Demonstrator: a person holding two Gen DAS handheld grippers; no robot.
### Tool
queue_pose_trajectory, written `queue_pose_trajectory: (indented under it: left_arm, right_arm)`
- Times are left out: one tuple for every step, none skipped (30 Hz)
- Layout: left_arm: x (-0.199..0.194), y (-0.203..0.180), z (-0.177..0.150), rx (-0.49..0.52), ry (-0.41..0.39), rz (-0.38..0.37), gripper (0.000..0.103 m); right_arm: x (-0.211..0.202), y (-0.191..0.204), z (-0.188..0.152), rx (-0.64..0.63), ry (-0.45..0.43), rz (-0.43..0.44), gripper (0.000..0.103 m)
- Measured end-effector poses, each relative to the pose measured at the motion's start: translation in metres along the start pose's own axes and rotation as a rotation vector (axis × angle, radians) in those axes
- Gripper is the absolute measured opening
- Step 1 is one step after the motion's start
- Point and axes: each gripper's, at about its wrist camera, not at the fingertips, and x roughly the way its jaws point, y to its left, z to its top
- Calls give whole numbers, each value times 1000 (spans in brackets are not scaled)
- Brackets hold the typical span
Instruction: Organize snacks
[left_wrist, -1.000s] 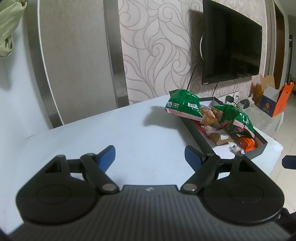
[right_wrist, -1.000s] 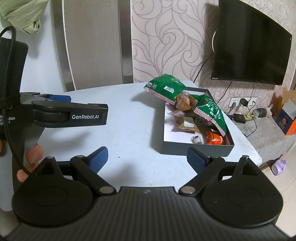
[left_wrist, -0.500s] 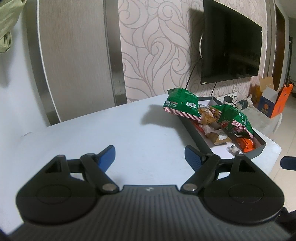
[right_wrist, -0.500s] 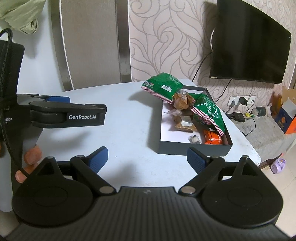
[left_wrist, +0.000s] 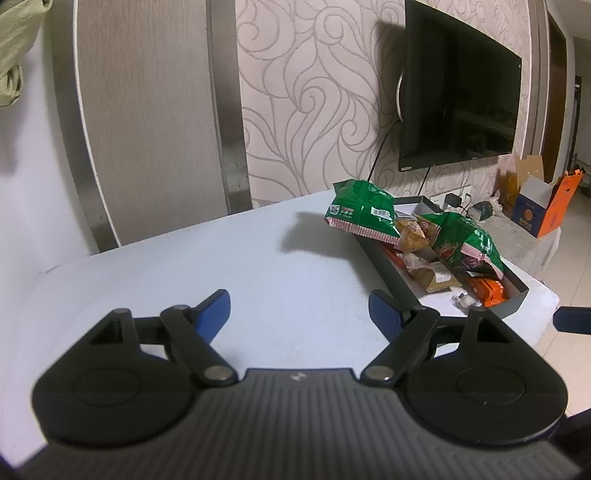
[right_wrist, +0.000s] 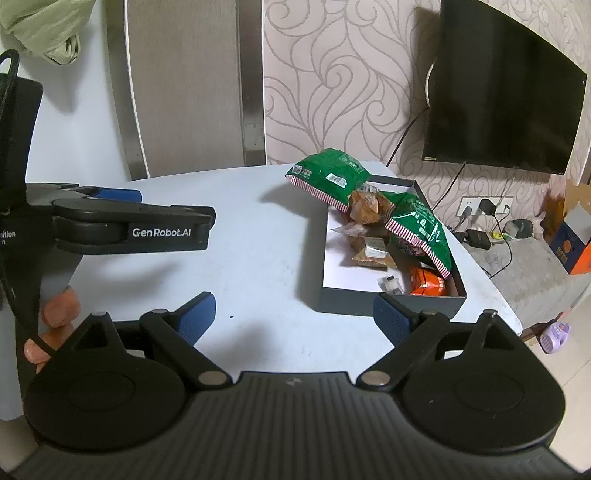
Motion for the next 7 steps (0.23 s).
queue_pose_trajectory:
  left_arm:
    - [0,1,0,-3,-4,9,84]
    - [0,2,0,-10,-11,21,83]
    - [-1,4,0,-16,-18,30,83]
    - [0,5,0,-20,-20,31,83]
    - [0,7,0,-23,-19,27,83]
    - [0,7,0,-21,-21,24,83]
    - [0,7,0,-15,-22,20,83]
  right_arm:
    - [0,0,1,-2,-1,-2,95]
    - [0,0,1,-2,-2,-2,95]
    - [0,-1,1,-1,-2,-1,95]
    - [0,-1,2,-1,-2,-1,95]
    - [0,-1,2,-2,-1,-1,95]
    - [1,0,2,-4,0,0,95]
    - [1,0,2,-5,1,1,95]
